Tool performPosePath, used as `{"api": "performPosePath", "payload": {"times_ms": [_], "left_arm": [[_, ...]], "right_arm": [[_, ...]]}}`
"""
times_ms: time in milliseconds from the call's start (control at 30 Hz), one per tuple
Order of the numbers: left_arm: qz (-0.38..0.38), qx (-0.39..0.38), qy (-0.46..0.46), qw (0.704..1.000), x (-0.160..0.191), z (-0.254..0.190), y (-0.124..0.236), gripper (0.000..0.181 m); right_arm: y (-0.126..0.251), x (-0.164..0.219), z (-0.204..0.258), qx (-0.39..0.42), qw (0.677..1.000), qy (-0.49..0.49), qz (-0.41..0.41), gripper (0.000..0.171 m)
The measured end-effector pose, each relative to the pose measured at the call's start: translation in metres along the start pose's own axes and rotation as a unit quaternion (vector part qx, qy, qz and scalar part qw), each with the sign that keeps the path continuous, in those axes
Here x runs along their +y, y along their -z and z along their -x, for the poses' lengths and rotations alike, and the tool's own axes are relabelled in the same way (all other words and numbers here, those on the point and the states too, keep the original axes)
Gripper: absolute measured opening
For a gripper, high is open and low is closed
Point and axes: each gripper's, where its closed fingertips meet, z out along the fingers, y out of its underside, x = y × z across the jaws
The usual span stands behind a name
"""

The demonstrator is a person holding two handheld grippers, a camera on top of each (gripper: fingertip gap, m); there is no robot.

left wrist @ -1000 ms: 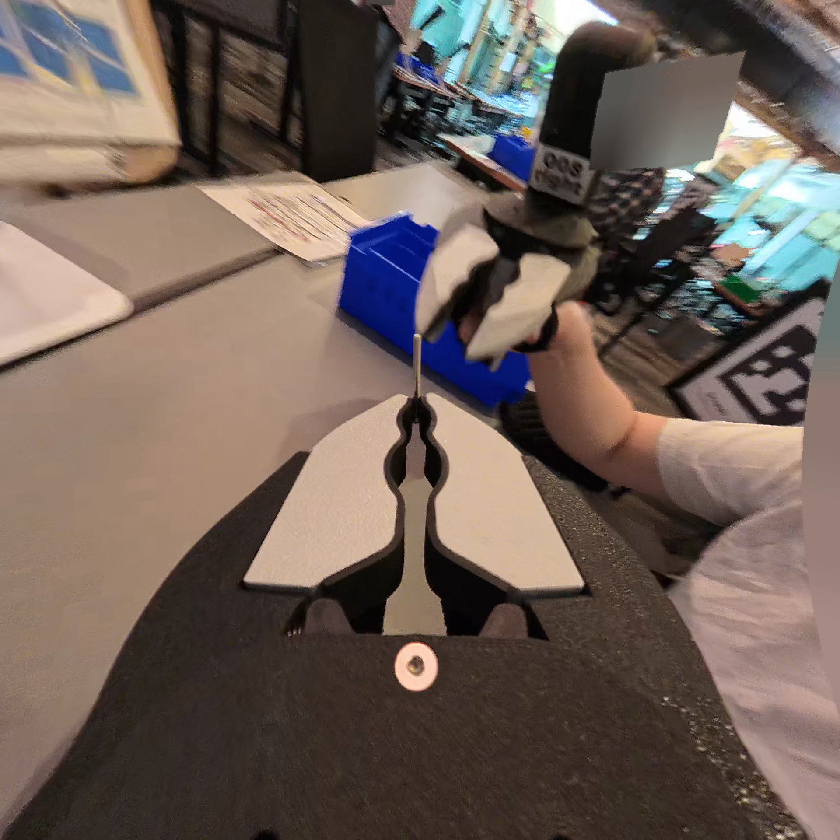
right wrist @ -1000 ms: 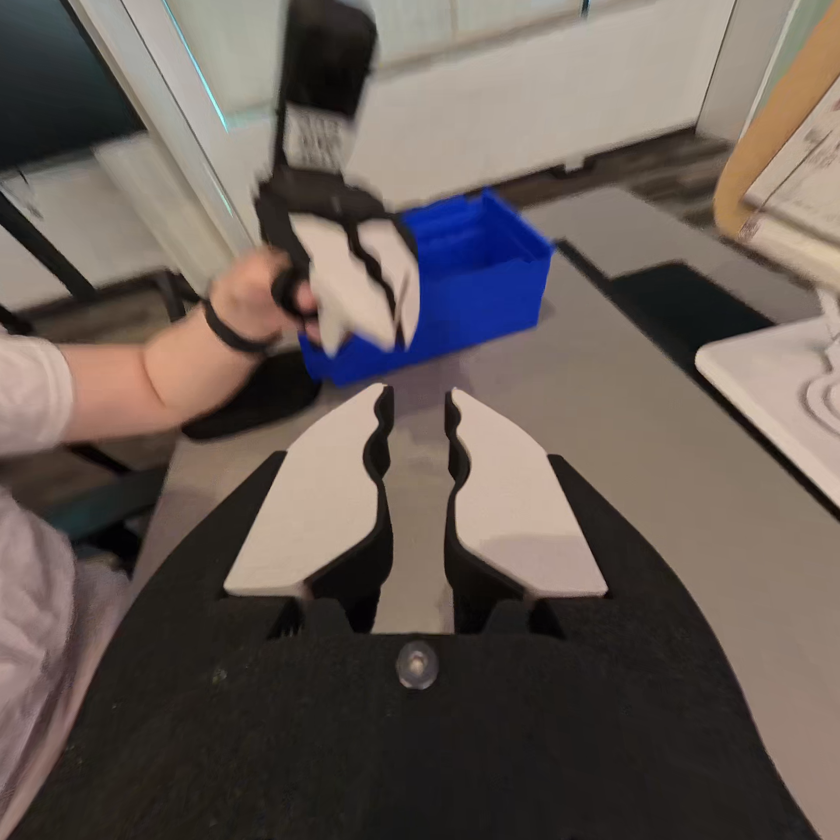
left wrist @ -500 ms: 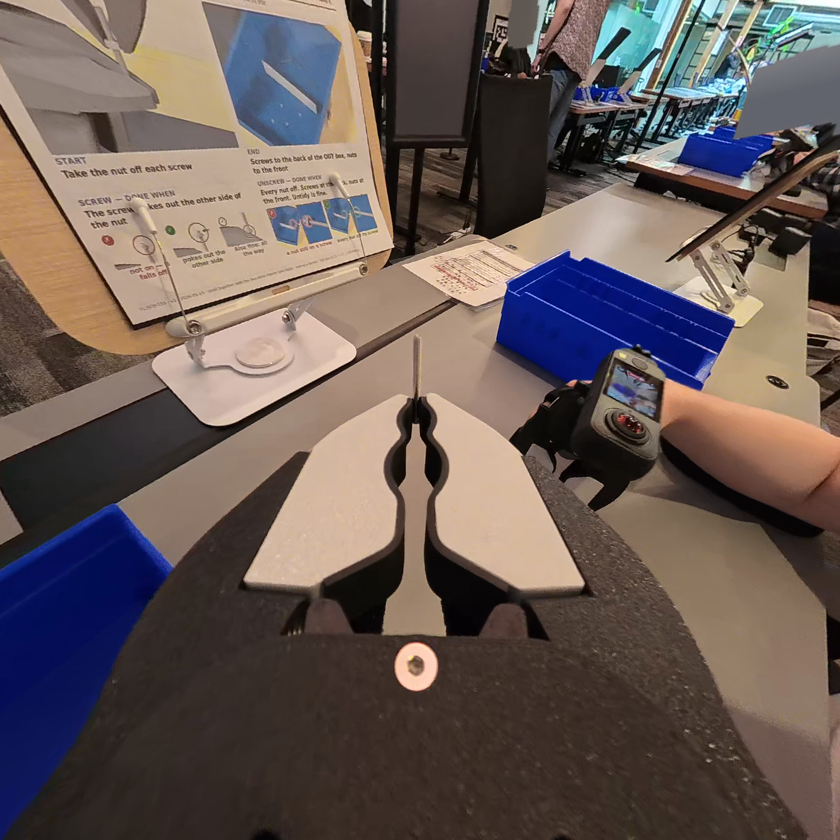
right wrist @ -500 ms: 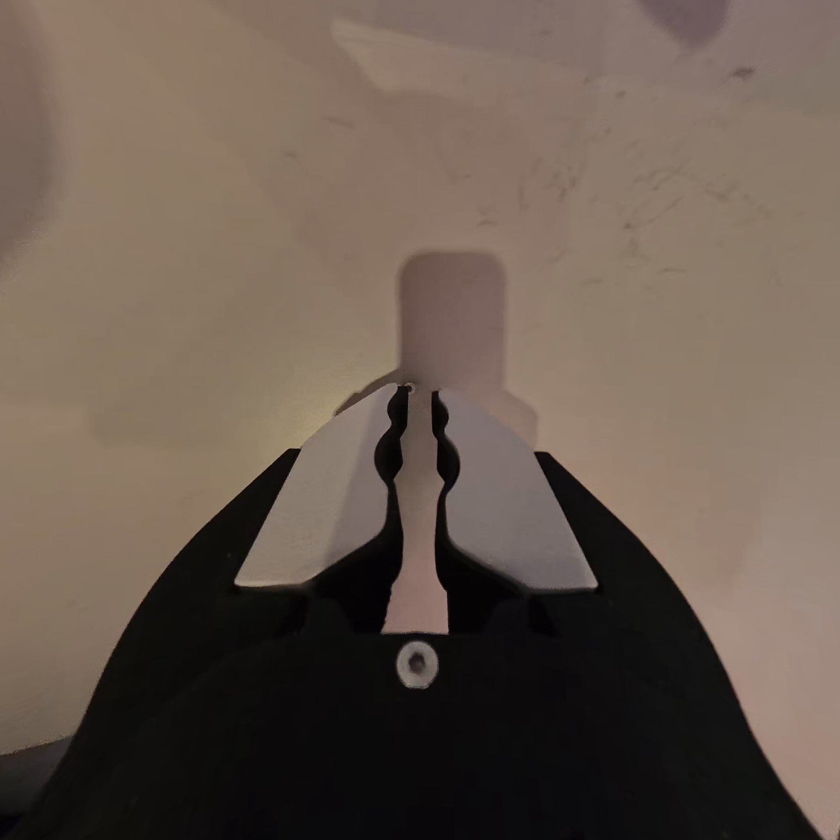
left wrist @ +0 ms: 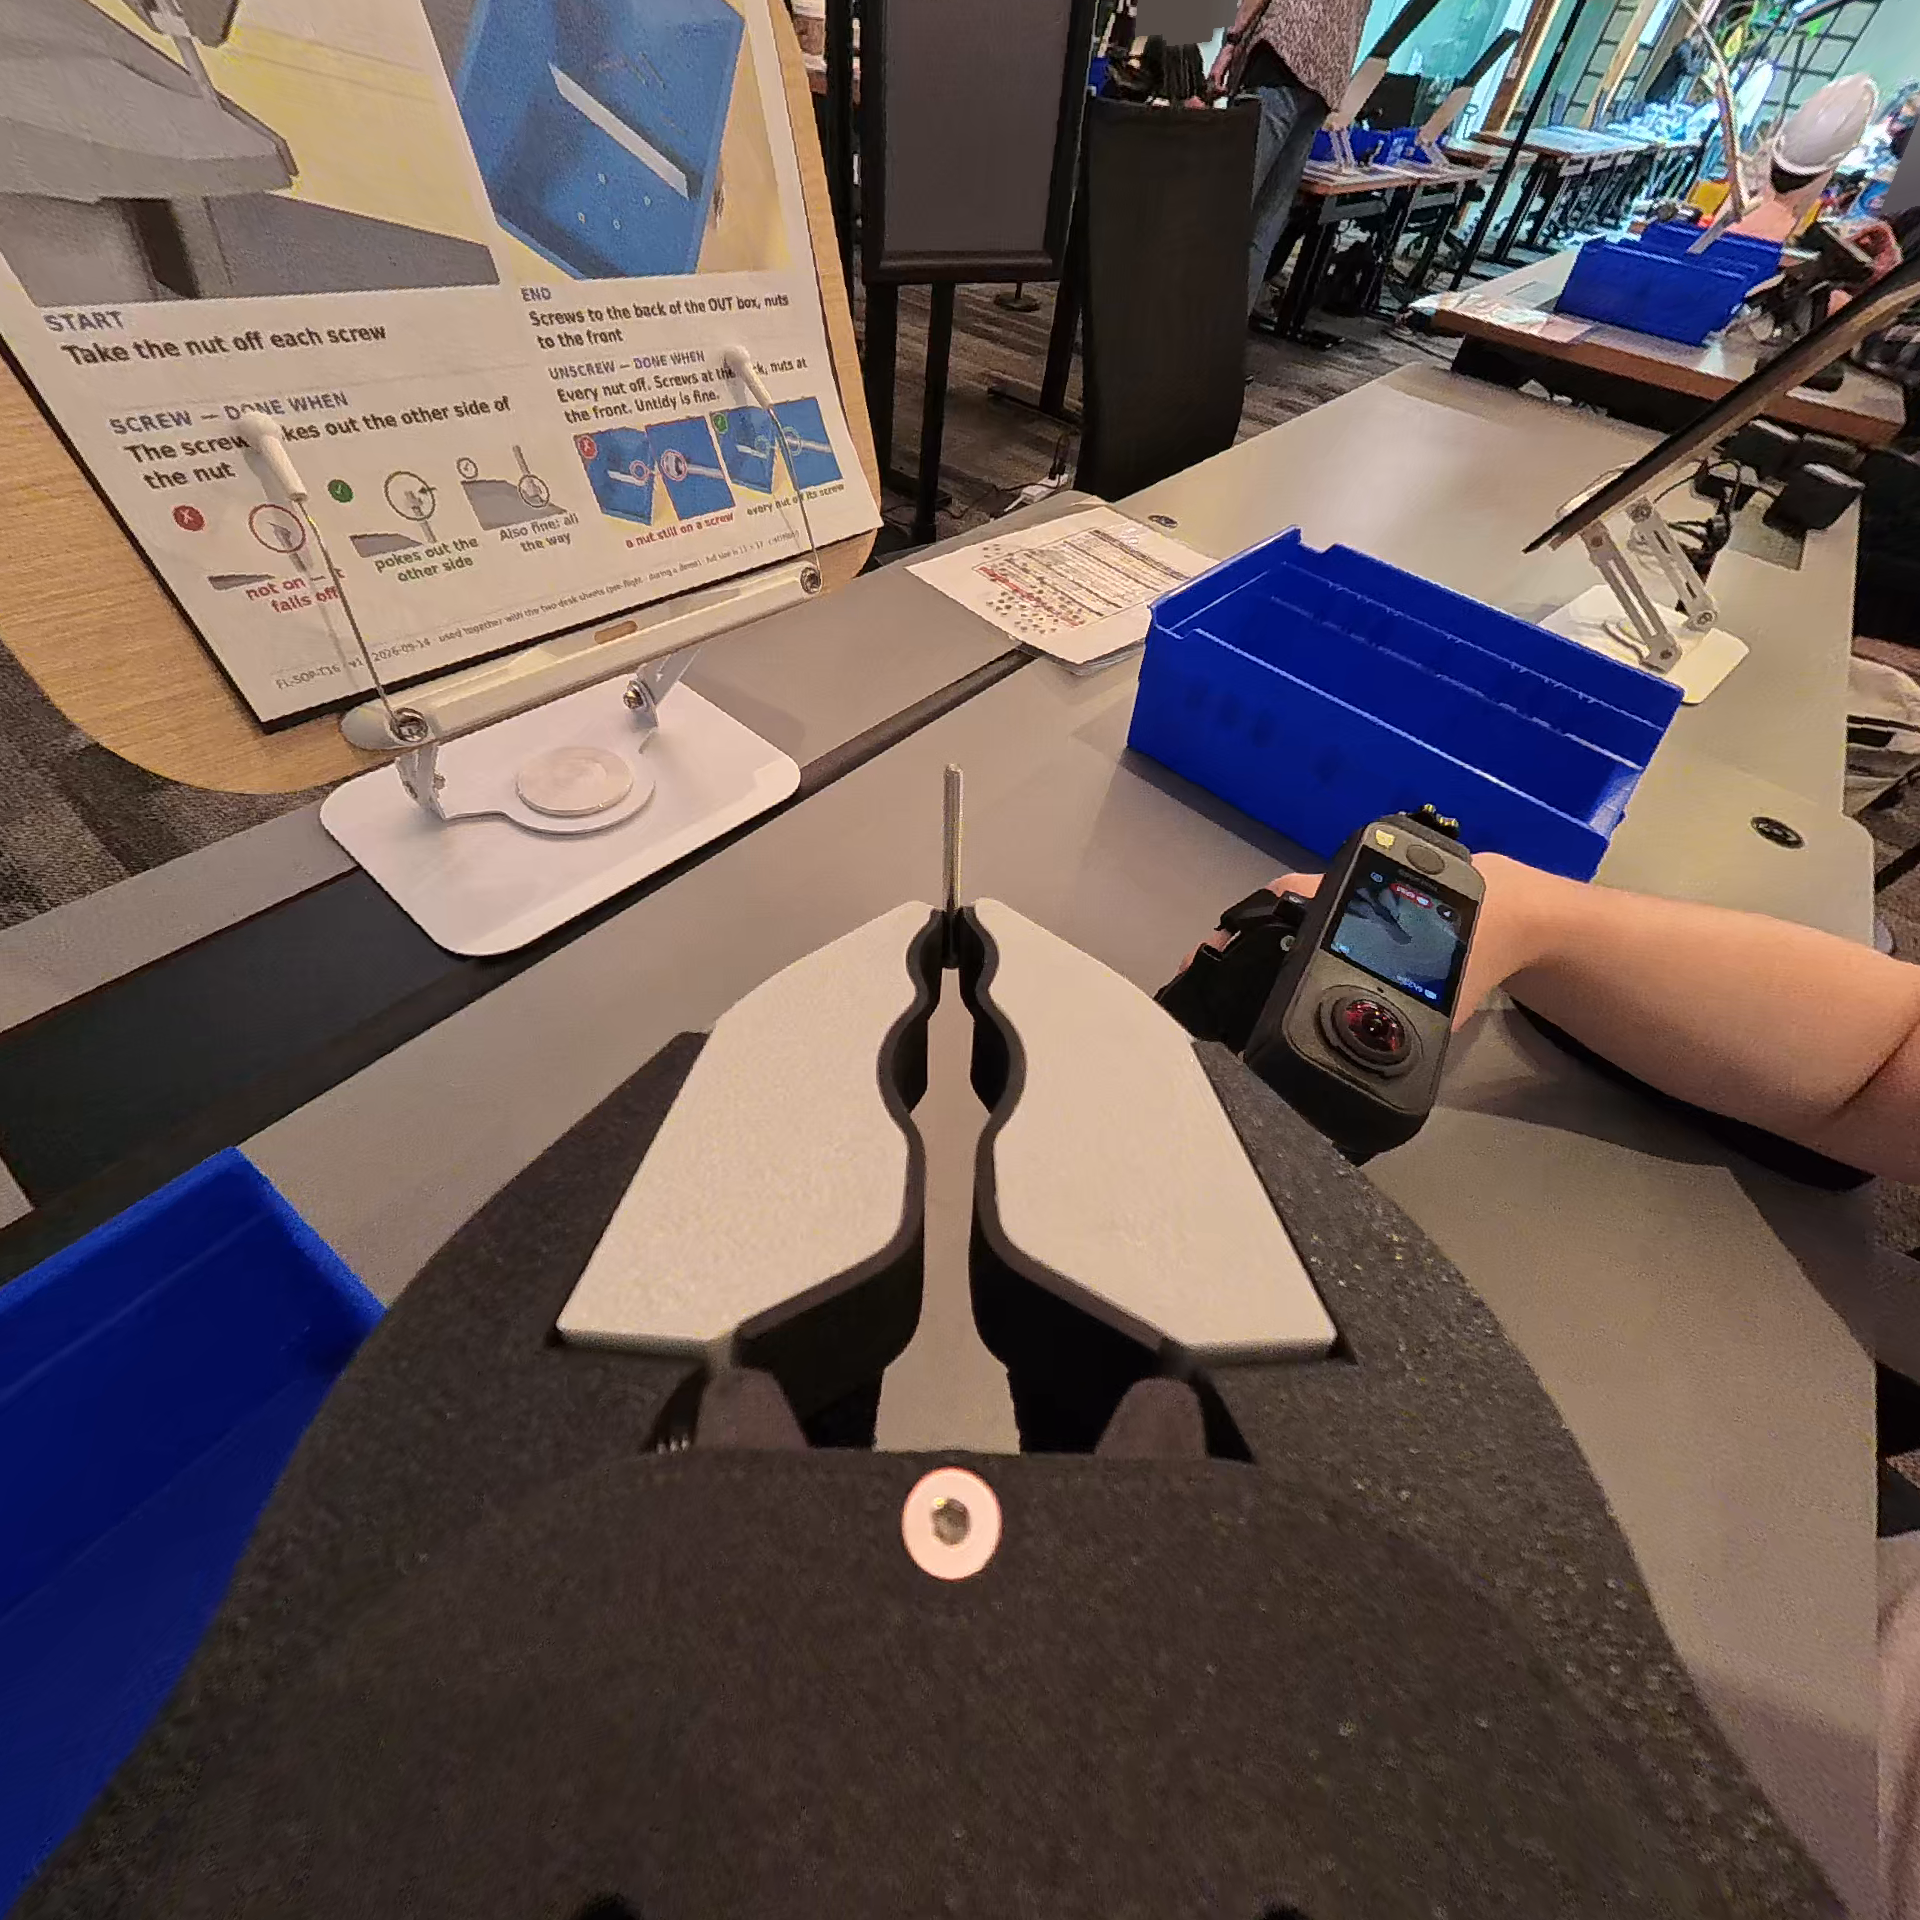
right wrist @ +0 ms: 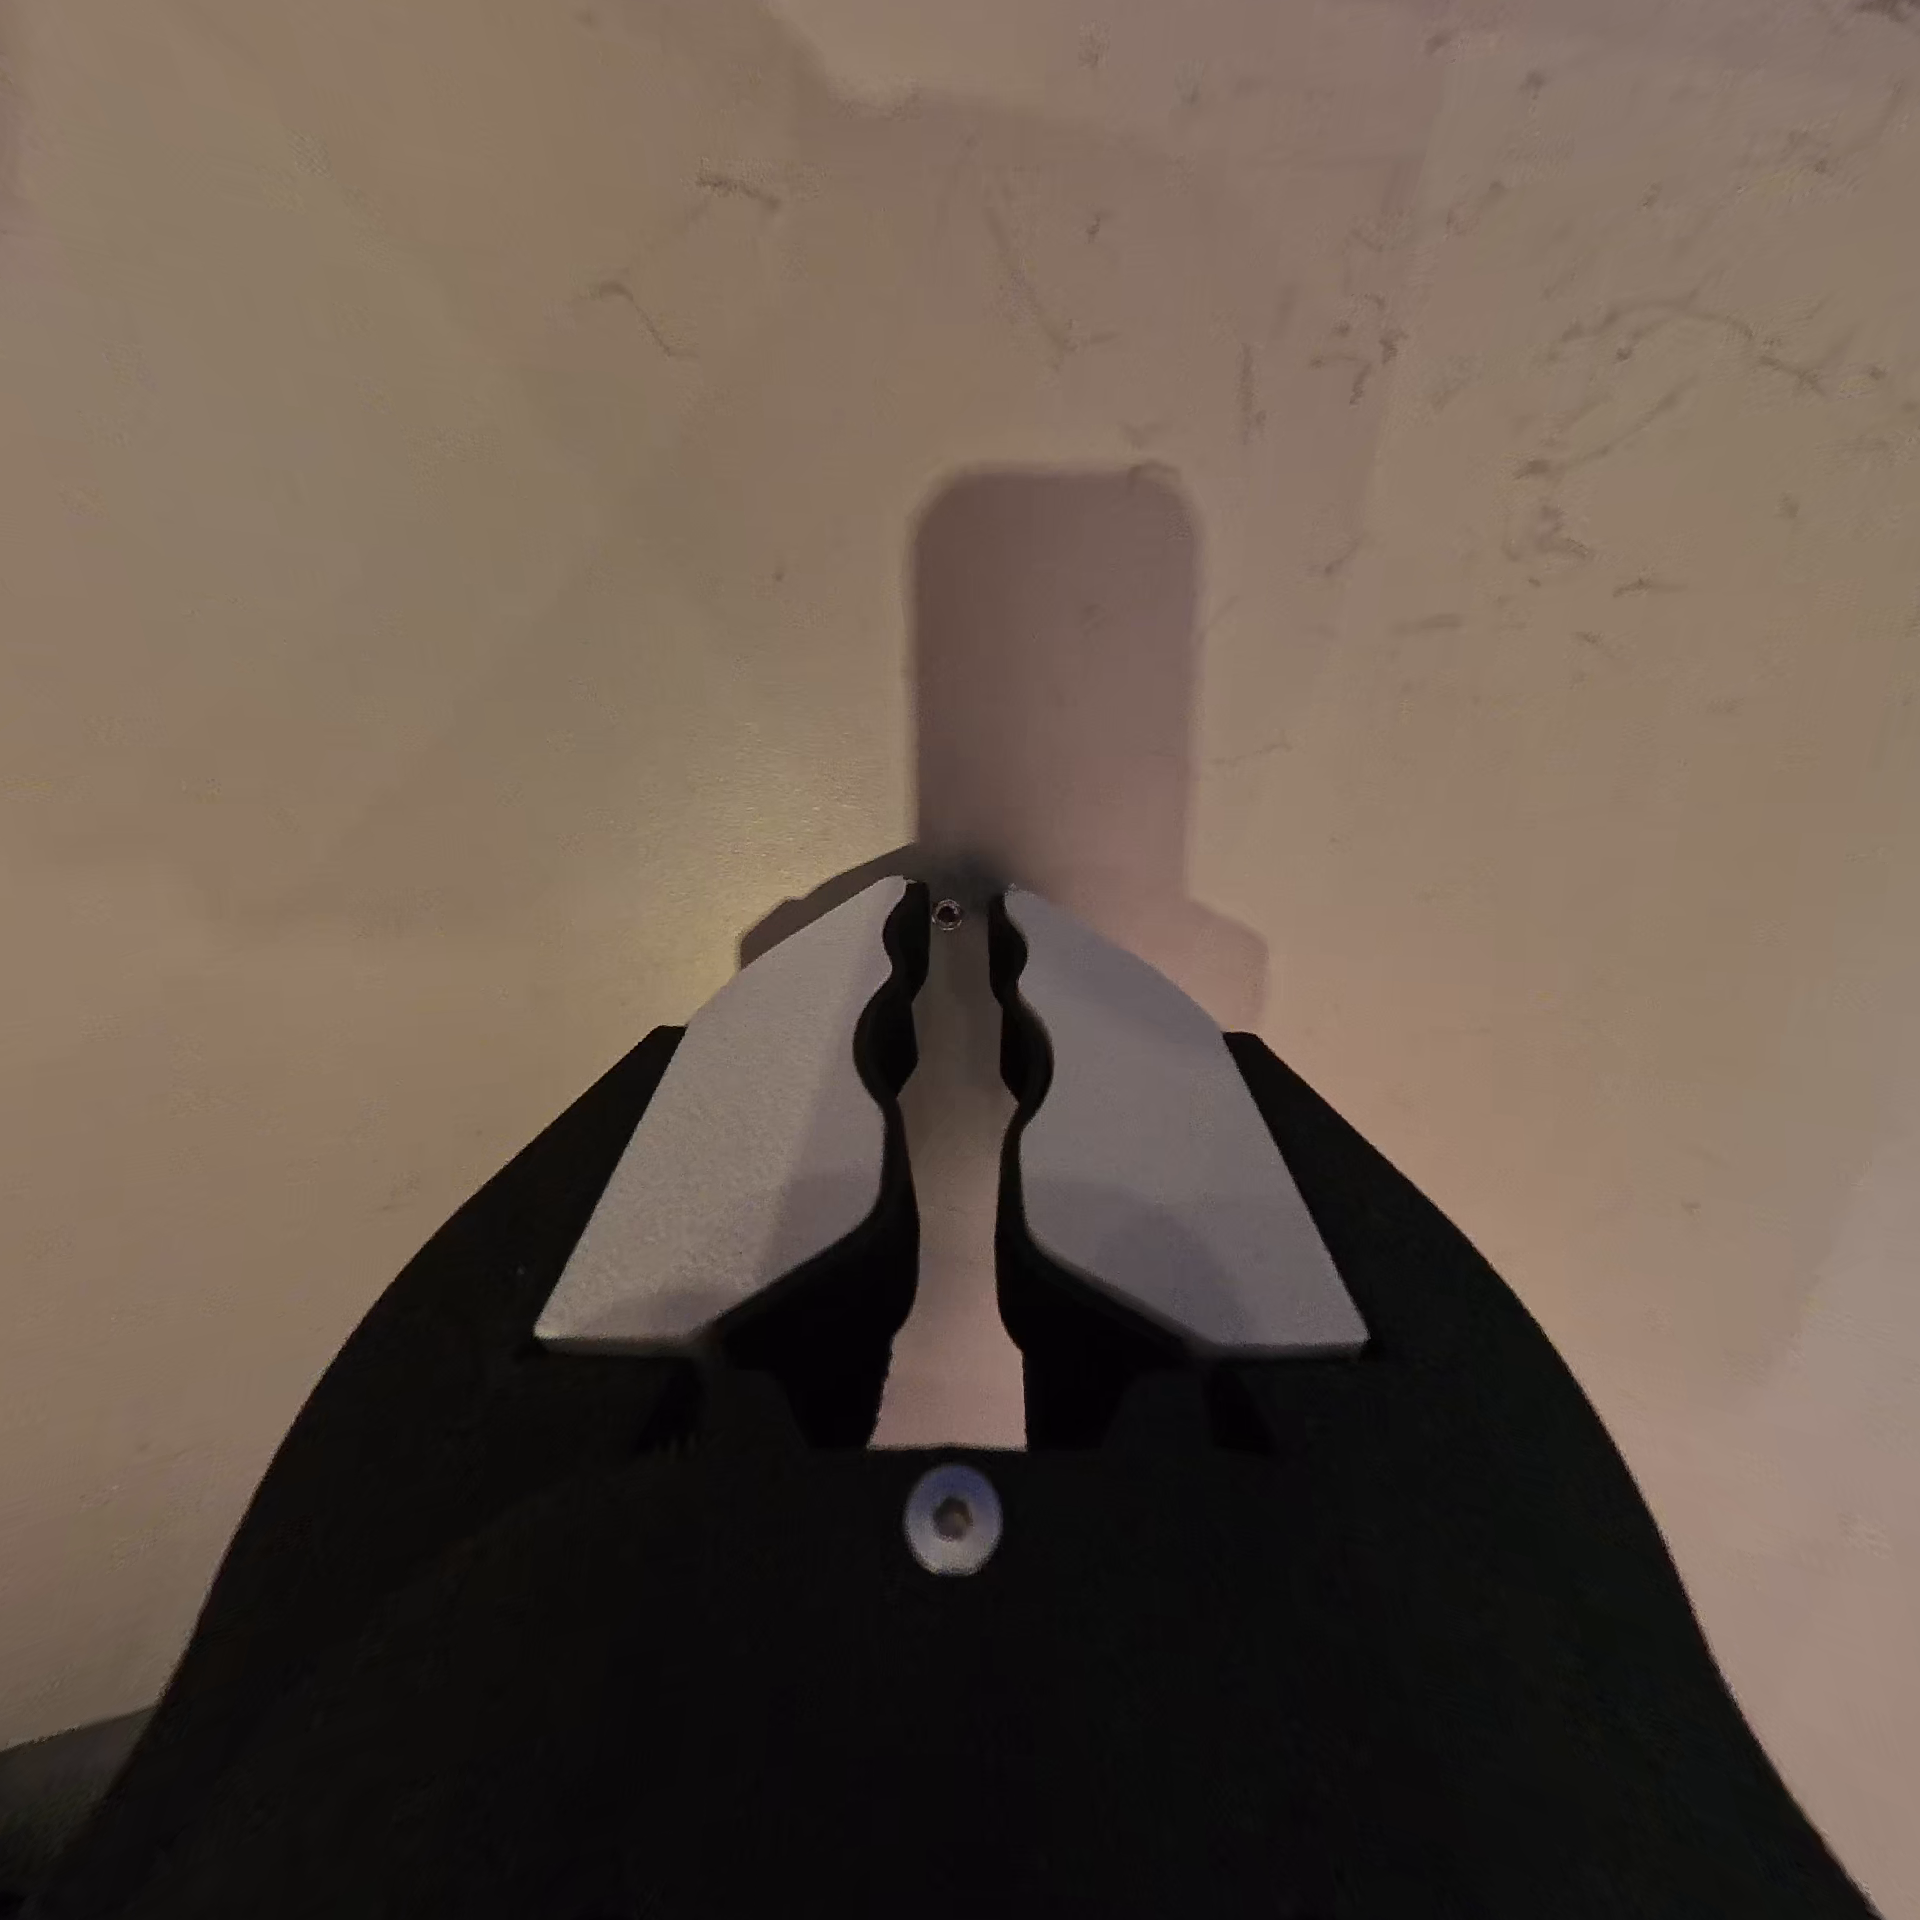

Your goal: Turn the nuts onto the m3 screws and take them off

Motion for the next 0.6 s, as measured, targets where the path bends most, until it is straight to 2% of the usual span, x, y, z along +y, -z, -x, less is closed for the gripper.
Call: {"api": "performPosePath", "payload": {"times_ms": [600], "left_arm": [[0.034, 0.012, -0.001, 0.999, 0.018, -0.004, -0.022, 0.002]], "right_arm": [[0.001, -0.003, -0.002, 0.001, 1.000, 0.017, -0.019, 0.004]]}}
